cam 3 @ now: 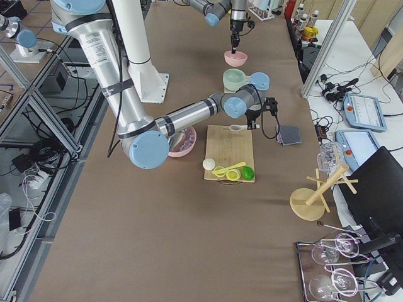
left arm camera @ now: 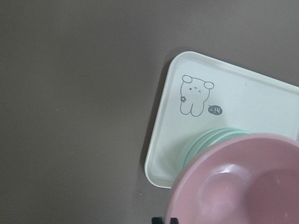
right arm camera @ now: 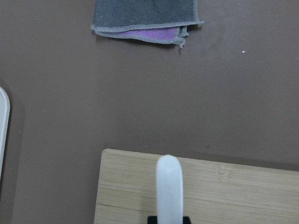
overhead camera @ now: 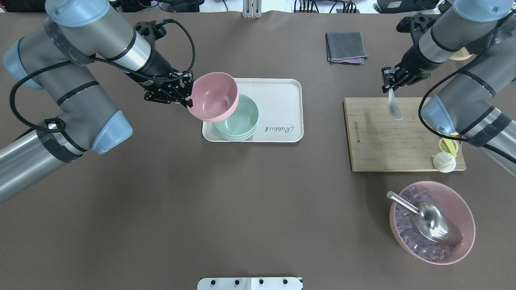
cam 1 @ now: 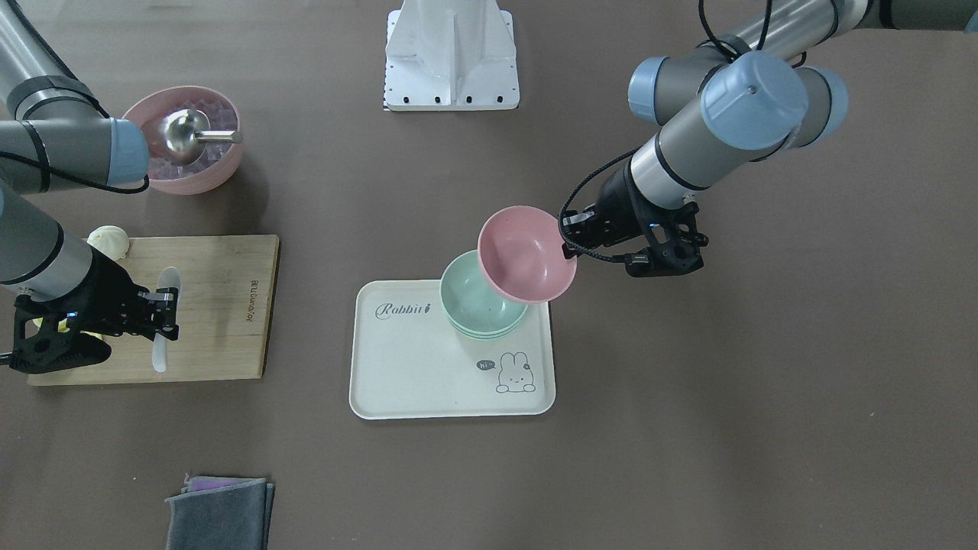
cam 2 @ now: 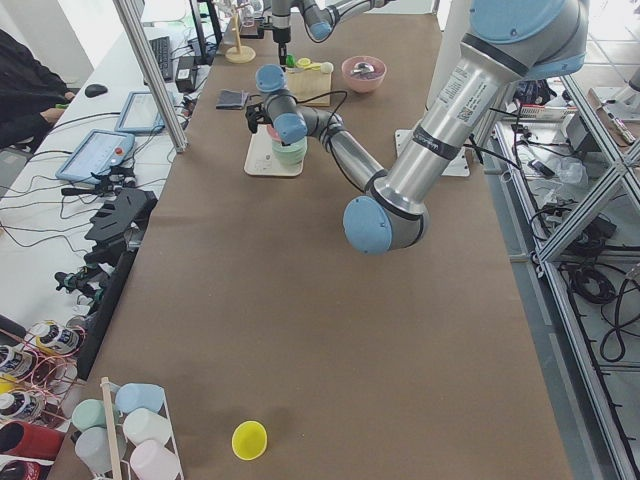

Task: Stack pink bowl on green and place spoon
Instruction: 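Lower the pink bowl into the green bowl and open the left gripper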

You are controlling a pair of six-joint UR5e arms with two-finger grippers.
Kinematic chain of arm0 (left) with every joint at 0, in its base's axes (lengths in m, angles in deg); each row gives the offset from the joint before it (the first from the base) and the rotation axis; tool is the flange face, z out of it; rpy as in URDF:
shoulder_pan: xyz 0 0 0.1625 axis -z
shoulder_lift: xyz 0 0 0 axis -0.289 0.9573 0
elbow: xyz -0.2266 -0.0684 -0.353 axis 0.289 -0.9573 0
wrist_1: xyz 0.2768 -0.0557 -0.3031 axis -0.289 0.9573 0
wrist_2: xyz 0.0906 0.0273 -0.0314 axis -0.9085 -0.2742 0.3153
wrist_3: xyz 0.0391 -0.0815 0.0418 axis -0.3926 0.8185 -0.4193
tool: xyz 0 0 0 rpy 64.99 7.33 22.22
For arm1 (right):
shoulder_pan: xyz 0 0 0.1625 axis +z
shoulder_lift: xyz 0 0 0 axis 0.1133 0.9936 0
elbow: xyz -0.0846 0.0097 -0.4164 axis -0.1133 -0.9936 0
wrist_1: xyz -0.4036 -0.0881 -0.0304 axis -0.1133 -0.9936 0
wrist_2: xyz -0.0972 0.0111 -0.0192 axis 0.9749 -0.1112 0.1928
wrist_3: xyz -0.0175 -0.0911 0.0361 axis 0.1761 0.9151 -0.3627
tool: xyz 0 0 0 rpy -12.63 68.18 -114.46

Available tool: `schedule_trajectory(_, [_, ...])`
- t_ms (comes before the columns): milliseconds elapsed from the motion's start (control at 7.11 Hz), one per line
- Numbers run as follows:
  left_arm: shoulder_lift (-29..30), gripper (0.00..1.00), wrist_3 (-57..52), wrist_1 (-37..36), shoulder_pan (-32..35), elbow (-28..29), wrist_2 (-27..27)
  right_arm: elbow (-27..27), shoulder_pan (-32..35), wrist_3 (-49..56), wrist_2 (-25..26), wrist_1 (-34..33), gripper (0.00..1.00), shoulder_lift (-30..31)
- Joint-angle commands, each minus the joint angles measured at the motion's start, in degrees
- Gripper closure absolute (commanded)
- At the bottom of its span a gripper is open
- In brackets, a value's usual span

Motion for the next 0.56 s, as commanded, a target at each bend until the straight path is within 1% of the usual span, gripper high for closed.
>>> schedule_trajectory(0, [0.03, 1.00, 2.84, 8.10, -2.64, 4.11, -2.07, -0.01, 0.28, -0.50, 0.16, 0.01, 1.00, -0.27])
schedule_trajectory(141, [0.38, 1.00, 2.93, 8.10, -3.34, 4.11, -4.00, -0.01, 0.19, -0.50, 0.16, 0.01, 1.00, -0.27])
schedule_trajectory(422, [1.86, 1.00, 3.36, 8.19, -3.88, 4.98, -4.28, -0.01, 0.28, -0.42, 0.25, 0.01, 1.00, -0.18])
